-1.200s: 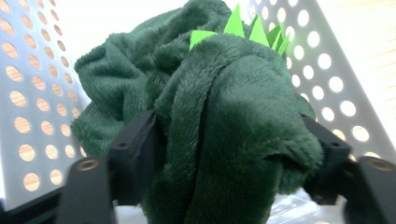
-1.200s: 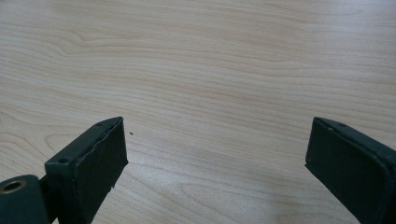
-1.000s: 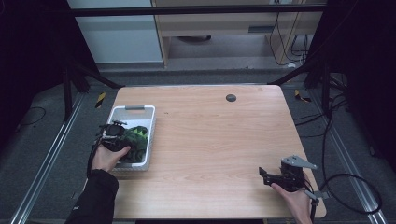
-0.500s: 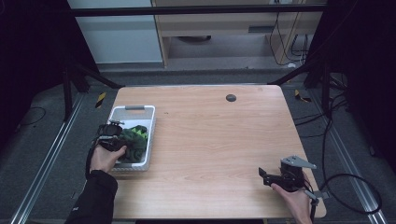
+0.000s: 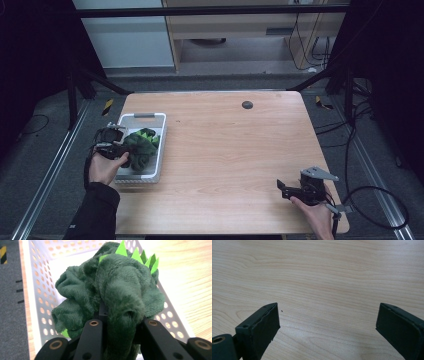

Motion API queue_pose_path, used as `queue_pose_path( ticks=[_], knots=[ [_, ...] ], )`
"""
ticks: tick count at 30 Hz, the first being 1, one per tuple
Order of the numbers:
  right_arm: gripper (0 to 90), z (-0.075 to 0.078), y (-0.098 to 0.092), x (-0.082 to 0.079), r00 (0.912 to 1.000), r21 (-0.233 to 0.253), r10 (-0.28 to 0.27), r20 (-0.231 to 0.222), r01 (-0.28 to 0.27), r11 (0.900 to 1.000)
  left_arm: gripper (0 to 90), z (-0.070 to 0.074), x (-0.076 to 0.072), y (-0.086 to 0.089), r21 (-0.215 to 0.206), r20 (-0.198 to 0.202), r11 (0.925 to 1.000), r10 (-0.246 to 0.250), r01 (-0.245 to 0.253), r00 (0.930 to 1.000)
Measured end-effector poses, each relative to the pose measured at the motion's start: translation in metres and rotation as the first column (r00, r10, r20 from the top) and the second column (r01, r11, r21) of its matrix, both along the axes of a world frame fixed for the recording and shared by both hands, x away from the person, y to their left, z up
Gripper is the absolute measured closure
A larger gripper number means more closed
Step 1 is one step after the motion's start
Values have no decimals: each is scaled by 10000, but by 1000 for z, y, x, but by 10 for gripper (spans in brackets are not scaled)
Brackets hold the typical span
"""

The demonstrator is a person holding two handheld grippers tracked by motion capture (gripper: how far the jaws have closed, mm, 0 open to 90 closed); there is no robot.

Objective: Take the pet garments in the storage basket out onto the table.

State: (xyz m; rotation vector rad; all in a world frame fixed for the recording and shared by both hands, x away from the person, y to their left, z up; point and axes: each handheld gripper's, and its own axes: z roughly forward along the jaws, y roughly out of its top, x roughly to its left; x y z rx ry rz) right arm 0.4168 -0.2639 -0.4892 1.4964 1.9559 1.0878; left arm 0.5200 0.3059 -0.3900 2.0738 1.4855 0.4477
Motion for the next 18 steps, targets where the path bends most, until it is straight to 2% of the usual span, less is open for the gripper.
queue_pose_path(
  ticks=[4,11,17,18],
  knots=[
    [51,0,0,0,10000,-12,3,5,-3,10000,770,13,-5,4,-99,321,9999,-128,131,9994],
    [51,0,0,0,10000,-35,10,19,-10,10000,771,26,-8,7,-118,555,9995,-273,280,9981],
    [50,0,0,0,10000,32,-2,8,2,10000,770,39,-13,7,-35,825,9984,-566,571,9950],
    [50,0,0,0,10000,15,14,26,-14,10000,770,44,-15,5,21,894,9972,-745,746,9932]
  ],
)
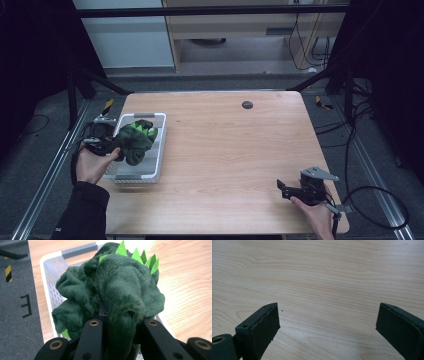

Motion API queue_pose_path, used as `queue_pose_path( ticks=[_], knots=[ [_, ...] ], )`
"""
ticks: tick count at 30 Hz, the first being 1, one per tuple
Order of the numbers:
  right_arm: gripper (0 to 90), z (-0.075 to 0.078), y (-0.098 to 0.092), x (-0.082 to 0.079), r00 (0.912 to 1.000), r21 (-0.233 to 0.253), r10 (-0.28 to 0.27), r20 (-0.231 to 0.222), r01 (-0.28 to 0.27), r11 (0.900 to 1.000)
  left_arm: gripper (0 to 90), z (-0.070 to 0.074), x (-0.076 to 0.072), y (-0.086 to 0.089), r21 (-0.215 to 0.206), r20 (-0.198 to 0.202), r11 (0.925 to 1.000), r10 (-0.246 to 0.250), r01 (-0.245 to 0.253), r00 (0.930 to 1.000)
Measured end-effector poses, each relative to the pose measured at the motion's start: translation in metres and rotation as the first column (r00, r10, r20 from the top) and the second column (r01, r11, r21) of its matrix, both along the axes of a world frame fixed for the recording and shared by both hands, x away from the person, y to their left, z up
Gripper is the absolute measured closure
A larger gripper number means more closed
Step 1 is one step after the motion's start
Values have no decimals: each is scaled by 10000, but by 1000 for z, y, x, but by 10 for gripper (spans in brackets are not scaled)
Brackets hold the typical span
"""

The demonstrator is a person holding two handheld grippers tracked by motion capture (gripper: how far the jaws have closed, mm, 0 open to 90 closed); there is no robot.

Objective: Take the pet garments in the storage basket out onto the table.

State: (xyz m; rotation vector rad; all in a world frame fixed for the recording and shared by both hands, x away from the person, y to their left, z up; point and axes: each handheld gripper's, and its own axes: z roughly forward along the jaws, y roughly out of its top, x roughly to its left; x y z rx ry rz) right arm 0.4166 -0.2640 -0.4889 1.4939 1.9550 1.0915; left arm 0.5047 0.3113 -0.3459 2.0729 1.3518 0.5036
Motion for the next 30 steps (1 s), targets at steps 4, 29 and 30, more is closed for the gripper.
queue_pose_path(
  ticks=[4,29,30],
  knots=[
    [50,0,0,0,10000,14,-15,7,15,10000,770,8,-5,-5,3,177,9997,-246,246,9995],
    [50,1,-1,0,9999,-19,-43,93,43,10000,771,44,-25,-58,389,776,9720,-2340,2316,9691],
    [50,1,-1,0,10000,-15,-47,81,48,10000,771,46,-25,-62,434,814,9691,-2456,2427,9659]
  ],
)
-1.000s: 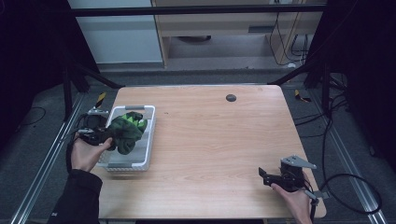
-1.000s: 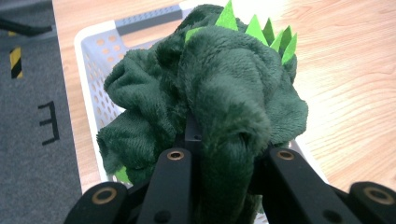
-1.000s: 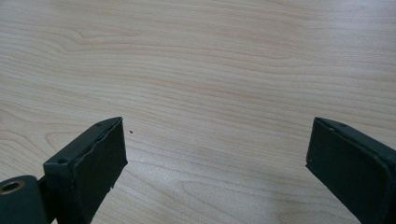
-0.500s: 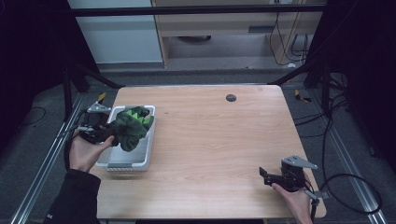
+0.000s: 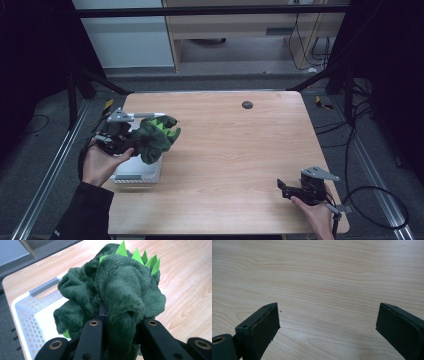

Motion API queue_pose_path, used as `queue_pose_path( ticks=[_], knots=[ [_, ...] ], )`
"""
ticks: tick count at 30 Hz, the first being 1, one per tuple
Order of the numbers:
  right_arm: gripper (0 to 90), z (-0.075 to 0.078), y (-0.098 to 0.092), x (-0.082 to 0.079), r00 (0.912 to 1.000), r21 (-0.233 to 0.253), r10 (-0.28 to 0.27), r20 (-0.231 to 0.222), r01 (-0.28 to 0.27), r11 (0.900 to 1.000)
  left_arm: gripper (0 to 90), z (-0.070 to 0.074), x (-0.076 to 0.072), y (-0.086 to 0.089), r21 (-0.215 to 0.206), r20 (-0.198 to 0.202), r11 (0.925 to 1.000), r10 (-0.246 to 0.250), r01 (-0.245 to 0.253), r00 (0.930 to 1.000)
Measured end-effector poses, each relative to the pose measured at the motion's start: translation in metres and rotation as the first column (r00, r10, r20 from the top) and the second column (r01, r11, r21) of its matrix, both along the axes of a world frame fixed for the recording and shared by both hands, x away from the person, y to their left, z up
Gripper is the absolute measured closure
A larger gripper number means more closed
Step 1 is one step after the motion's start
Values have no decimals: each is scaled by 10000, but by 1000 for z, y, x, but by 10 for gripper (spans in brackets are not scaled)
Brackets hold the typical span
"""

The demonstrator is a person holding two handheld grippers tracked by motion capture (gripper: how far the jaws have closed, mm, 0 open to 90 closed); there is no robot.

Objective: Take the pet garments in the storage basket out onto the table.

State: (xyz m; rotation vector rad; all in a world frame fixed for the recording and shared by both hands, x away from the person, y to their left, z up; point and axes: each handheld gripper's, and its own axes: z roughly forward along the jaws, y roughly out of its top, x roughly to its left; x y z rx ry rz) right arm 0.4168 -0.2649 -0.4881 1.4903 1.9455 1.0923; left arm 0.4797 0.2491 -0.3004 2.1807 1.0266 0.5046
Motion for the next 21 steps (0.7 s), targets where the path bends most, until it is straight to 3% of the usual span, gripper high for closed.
queue_pose_path(
  ticks=[4,21],
  knots=[
    [50,0,0,0,10000,-4,16,-1,-16,10000,772,7,0,-14,115,13,9990,-430,430,9991],
    [50,1,-1,-1,10000,112,14,1,-14,9999,772,16,3,-51,321,79,9903,-1356,1353,9907]
  ],
)
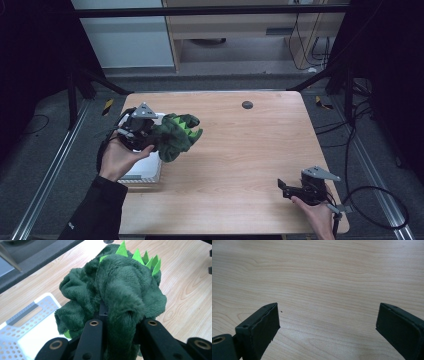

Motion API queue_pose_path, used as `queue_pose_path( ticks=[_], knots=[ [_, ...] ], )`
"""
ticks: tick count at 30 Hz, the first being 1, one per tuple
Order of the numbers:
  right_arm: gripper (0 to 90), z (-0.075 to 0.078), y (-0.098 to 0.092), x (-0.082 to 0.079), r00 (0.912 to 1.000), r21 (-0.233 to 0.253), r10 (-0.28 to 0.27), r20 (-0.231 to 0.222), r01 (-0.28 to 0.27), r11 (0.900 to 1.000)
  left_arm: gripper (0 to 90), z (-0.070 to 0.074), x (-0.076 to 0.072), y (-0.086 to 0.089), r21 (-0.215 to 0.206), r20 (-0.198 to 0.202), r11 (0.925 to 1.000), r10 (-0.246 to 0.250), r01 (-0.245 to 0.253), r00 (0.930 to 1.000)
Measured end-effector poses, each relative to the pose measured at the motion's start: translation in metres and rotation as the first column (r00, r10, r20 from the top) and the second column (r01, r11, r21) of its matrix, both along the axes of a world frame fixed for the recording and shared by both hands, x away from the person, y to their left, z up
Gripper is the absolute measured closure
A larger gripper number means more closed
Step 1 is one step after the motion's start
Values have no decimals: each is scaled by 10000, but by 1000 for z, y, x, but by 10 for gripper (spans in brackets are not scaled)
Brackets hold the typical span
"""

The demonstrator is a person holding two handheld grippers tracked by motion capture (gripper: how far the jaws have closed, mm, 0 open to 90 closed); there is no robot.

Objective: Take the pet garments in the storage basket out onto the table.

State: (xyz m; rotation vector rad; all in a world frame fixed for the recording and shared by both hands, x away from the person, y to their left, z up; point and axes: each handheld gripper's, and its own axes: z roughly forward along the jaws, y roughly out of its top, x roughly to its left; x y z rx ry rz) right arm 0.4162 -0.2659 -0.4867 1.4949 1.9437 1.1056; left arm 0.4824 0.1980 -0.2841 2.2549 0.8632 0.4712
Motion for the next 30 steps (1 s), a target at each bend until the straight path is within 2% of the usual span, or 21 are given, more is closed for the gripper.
queue_pose_path(
  ticks=[10,16,20,24,25,30],
  knots=[
    [49,1,-1,0,9999,6,-88,79,88,10000,773,-7,2,-23,58,-170,9988,-487,488,9987],
    [49,1,-1,0,9999,4,-113,109,113,9999,774,-11,4,-40,232,-331,9959,-870,878,9957],
    [49,1,-2,0,9999,-28,-85,139,85,10000,774,-14,7,-52,570,-564,9900,-1260,1292,9904],
    [49,1,-2,0,9999,-31,-72,143,72,10000,774,-16,9,-58,641,-663,9869,-1437,1480,9874],
    [48,1,-2,0,9998,-55,-66,167,67,10000,774,-18,10,-61,693,-749,9840,-1591,1643,9844],
    [48,1,-2,1,9998,-46,-73,188,73,10000,774,-22,13,-71,922,-900,9775,-1818,1899,9792]
  ],
)
